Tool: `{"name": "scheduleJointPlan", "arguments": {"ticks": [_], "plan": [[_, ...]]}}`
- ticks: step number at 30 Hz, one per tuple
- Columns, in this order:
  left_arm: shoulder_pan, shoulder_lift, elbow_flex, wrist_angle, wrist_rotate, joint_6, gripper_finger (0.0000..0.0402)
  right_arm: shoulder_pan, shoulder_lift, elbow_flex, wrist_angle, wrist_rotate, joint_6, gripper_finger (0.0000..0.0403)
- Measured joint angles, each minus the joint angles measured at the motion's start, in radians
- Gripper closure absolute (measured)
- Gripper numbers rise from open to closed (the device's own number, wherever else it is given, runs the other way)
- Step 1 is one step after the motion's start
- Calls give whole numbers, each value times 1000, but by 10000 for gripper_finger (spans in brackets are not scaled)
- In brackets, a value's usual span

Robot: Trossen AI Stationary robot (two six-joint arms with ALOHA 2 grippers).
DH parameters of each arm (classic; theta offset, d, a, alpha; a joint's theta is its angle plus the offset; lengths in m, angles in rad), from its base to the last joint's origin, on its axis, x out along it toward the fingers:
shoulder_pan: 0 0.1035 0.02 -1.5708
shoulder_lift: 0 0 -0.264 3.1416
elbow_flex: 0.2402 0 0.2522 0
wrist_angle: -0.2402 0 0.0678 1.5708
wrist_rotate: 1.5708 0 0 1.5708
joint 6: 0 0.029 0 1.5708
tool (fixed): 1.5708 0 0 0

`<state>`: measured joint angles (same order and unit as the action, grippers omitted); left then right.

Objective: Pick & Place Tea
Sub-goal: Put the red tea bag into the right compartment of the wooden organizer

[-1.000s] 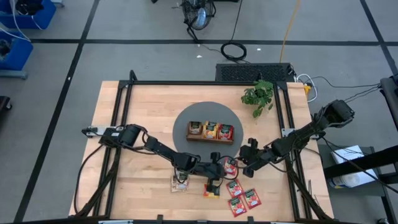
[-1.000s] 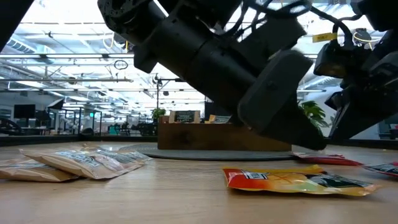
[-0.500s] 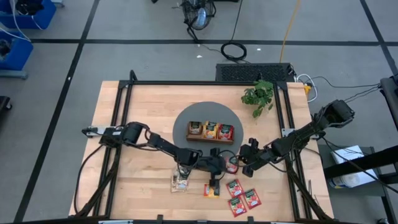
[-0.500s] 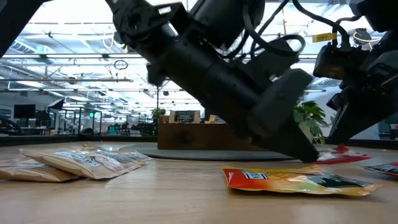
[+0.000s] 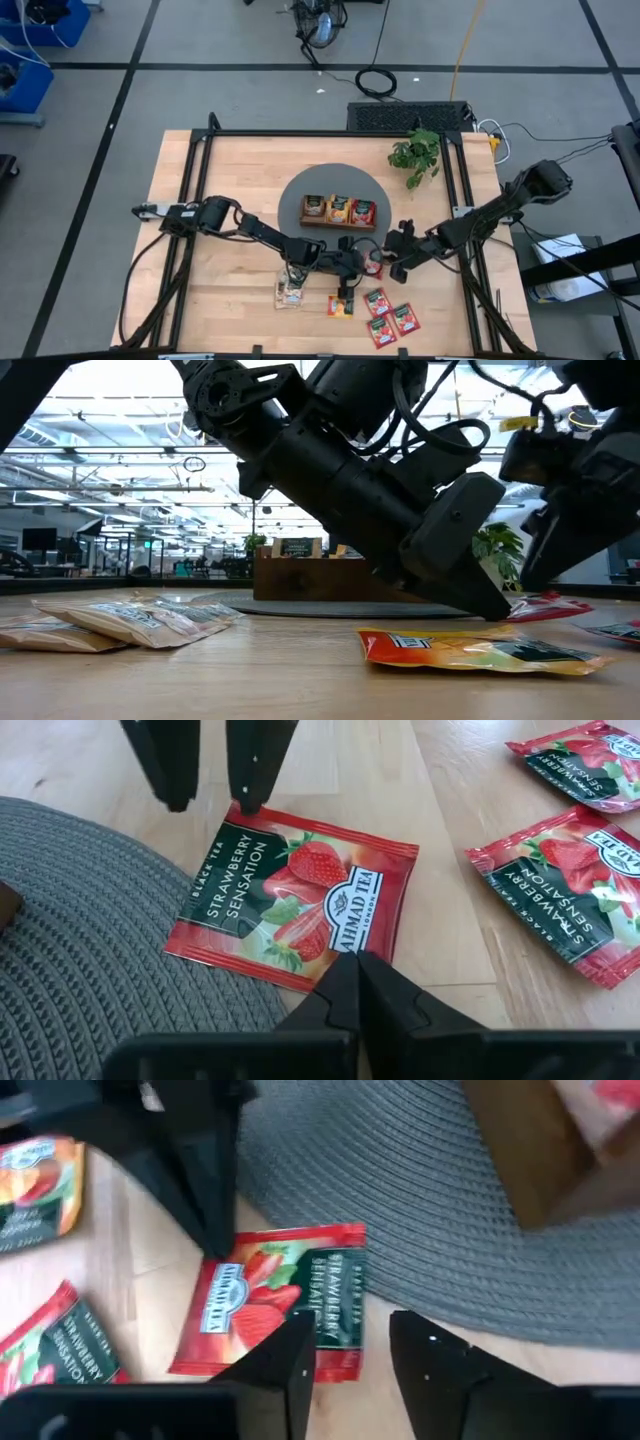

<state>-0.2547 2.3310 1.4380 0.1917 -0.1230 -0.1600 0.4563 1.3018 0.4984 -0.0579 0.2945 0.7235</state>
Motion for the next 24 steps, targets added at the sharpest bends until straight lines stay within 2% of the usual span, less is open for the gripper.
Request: {"name": "scheduleJointPlan", "arguments": {"ticks": [8,13,17,24], "plan": [[1,3,-1,-1,3,0,396,-82,-37,0,-107,-218,147,267],[1,3,-2,0,3,0,393,-108,-31,0,-72,-259,203,266],[3,3,-3,0,11,0,397,-121,-31,0,-8,-241,210,266],[4,3,-3,1,15,1,395,-144,31,1,-36,-289,230,266]]}}
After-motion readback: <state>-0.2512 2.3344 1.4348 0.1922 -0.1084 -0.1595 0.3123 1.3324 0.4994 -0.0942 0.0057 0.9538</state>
